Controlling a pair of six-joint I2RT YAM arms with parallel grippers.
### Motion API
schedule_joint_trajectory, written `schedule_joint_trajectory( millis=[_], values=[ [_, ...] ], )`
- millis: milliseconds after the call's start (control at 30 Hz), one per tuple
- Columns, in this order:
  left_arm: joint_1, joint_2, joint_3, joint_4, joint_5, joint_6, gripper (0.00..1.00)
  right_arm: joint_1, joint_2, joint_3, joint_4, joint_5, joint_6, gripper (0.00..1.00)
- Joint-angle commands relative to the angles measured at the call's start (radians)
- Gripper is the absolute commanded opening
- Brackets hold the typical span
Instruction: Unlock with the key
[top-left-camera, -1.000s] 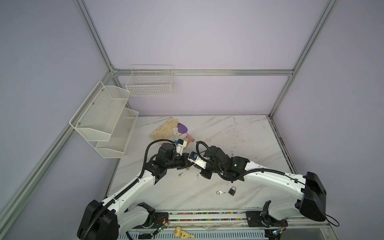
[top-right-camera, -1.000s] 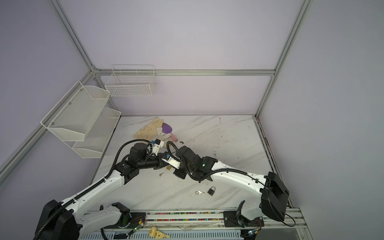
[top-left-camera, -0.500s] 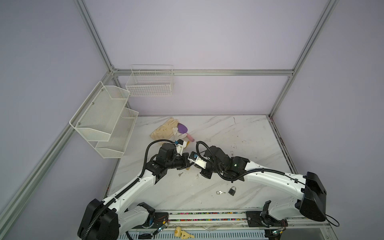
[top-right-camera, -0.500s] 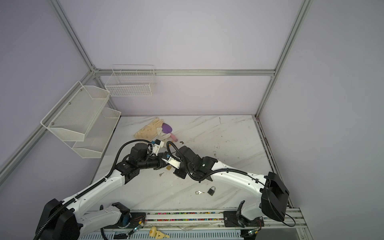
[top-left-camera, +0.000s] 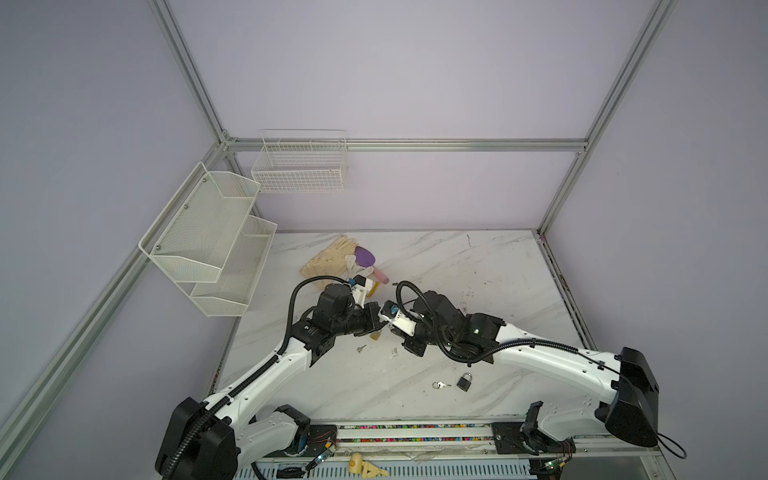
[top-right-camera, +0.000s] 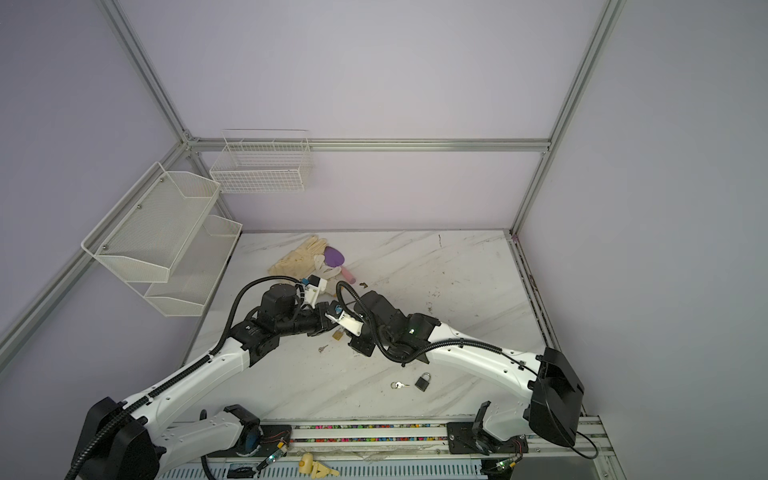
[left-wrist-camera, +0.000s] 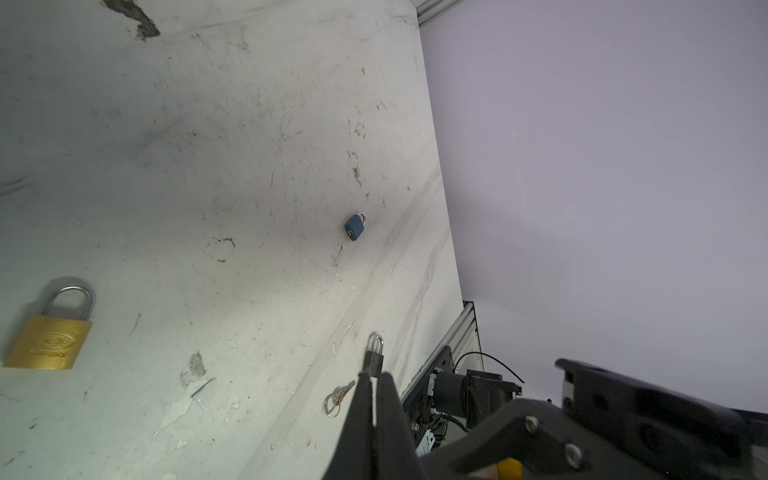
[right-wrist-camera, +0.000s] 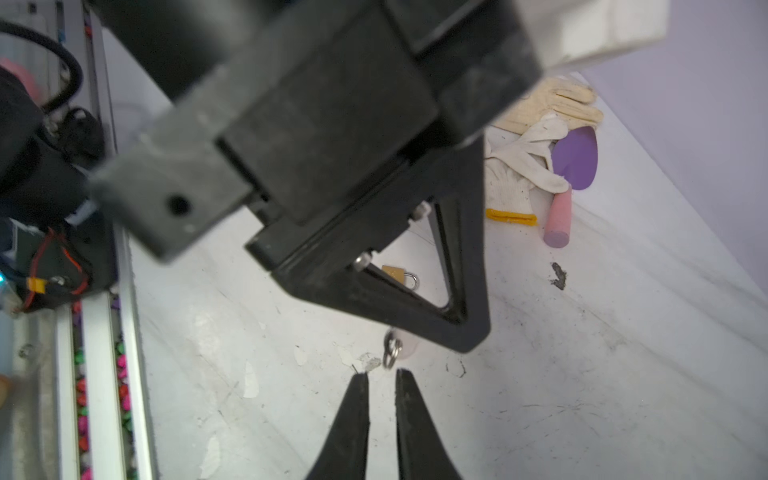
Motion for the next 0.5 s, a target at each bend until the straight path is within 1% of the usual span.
schedule_joint_trajectory(
  millis=[0, 100, 133, 200, 233, 300, 333, 467],
  values=[
    [-0.001, -0.037, 0.090, 0.122, -0.097, 0.035, 0.00, 0.003, -0.097, -0.028, 0.042, -0.032, 0.063, 0.33],
    [-0.017, -0.052, 0.063, 0.250, -0.165, 0.057, 0.00, -0.015, -0.160, -0.062, 0.093, -0.083, 0.160, 0.42],
    [-0.027, -0.051, 0.052, 0.303, -0.181, 0.065, 0.00, -0.036, -0.184, -0.084, 0.128, -0.124, 0.212, 0.47],
    [-0.045, -0.042, 0.040, 0.394, -0.196, 0.078, 0.00, -0.095, -0.225, -0.133, 0.204, -0.235, 0.309, 0.52],
    [-0.056, -0.035, 0.035, 0.444, -0.200, 0.093, 0.00, -0.130, -0.240, -0.152, 0.240, -0.304, 0.356, 0.53],
    [-0.084, -0.019, 0.018, 0.549, -0.221, 0.114, 0.00, -0.225, -0.280, -0.205, 0.345, -0.453, 0.495, 0.55],
    [-0.095, -0.008, 0.013, 0.606, -0.219, 0.125, 0.00, -0.253, -0.292, -0.226, 0.395, -0.497, 0.553, 0.55],
    [-0.144, 0.038, 0.007, 0.780, -0.230, 0.158, 0.00, -0.349, -0.333, -0.278, 0.525, -0.572, 0.756, 0.55]
  ],
)
